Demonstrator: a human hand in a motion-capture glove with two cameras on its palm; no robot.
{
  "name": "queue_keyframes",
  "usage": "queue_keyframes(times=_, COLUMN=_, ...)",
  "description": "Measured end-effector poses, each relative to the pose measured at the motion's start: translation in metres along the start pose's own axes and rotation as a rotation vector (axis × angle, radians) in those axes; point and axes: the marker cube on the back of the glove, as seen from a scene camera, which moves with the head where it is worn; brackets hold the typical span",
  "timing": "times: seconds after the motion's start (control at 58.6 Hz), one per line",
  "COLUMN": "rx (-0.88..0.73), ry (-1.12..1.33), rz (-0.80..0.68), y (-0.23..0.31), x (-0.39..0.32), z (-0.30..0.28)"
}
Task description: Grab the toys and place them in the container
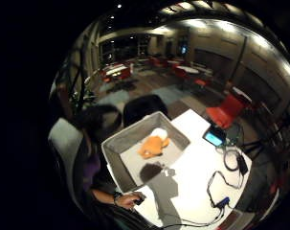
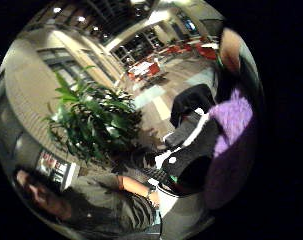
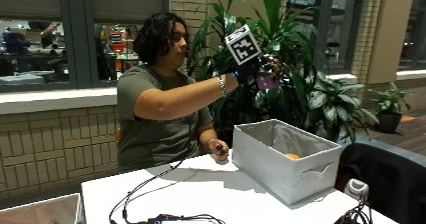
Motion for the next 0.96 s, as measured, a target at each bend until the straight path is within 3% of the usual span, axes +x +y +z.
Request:
queue_keyframes(times=0.102, rx=-0.141, ry=0.055, rz=-0.002, y=-0.004, x=0.016, z=0.019)
queue_keyframes(times=0.341, rx=-0.147, ry=0.080, rz=-0.003, y=0.024, x=0.035, z=0.006)
queue_keyframes(times=0.495, rx=-0.279, ry=0.041, rz=-0.050, y=0.098, x=0.049, z=-0.007)
queue_keyframes(times=0.597, rx=-0.339, ry=0.259, rz=-0.118, y=0.170, x=0.074, z=-0.003)
queue_keyframes(times=0.819, rx=-0.514, ry=0.176, rz=0.168, y=0.302, x=0.092, z=0.030)
queue_keyframes(times=0.955, rx=-0.537, ry=0.114, rz=0.293, y=0.349, x=0.109, z=0.037)
